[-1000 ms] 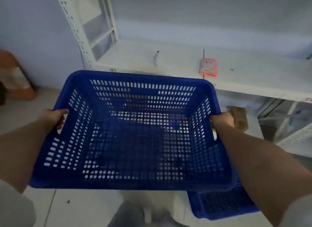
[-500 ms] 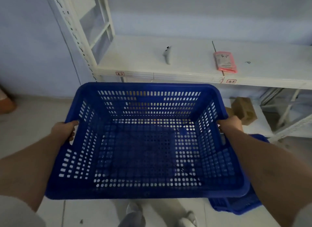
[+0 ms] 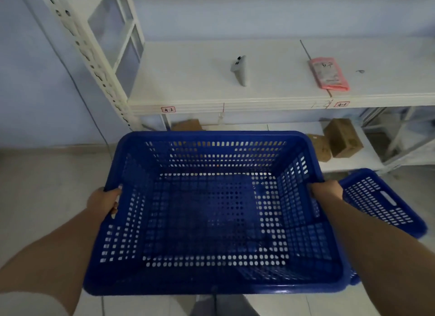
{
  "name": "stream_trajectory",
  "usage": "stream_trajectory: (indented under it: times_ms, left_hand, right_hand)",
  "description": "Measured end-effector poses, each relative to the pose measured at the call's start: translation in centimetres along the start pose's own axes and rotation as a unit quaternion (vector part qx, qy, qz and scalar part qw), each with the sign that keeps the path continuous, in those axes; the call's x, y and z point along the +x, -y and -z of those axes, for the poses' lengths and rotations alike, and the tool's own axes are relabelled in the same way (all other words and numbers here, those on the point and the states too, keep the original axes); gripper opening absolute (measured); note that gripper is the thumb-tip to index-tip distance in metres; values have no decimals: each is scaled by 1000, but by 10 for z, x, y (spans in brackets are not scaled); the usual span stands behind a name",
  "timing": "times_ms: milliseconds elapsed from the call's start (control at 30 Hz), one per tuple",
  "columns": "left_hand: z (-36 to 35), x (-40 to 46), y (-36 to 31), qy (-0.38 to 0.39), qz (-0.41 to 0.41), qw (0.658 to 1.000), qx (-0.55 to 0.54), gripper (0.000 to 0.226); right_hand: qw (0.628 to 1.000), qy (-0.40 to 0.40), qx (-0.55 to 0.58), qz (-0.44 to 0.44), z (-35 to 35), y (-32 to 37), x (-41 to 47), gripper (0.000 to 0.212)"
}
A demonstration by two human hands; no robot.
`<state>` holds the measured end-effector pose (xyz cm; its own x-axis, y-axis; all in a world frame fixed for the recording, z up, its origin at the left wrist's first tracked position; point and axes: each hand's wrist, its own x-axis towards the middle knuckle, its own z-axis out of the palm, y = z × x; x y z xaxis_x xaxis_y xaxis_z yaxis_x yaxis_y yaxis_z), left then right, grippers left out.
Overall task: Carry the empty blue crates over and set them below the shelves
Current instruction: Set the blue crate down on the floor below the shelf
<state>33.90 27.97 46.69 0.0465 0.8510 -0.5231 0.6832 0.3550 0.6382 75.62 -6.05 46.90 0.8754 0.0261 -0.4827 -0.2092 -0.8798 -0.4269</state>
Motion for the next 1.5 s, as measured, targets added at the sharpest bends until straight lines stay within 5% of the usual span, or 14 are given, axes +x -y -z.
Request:
stream_trajectory:
  times_ms: [567, 733, 967, 1500]
  left_hand:
    - [-29, 67, 18, -27, 94, 994, -46, 49]
    - [-36, 97, 28, -2, 109, 994, -31, 14]
    - [-45, 133, 41, 25, 116, 993, -15, 9]
    - [-95, 196, 80, 17, 146, 989, -4, 42]
  right_hand:
    - [996, 32, 36, -71, -76, 24, 47, 41]
    - [992, 29, 77, -98, -98, 27, 63, 39]
    - [992, 50, 71, -92, -127, 38, 78, 38]
    - [983, 63, 138, -107, -199, 34, 128, 51]
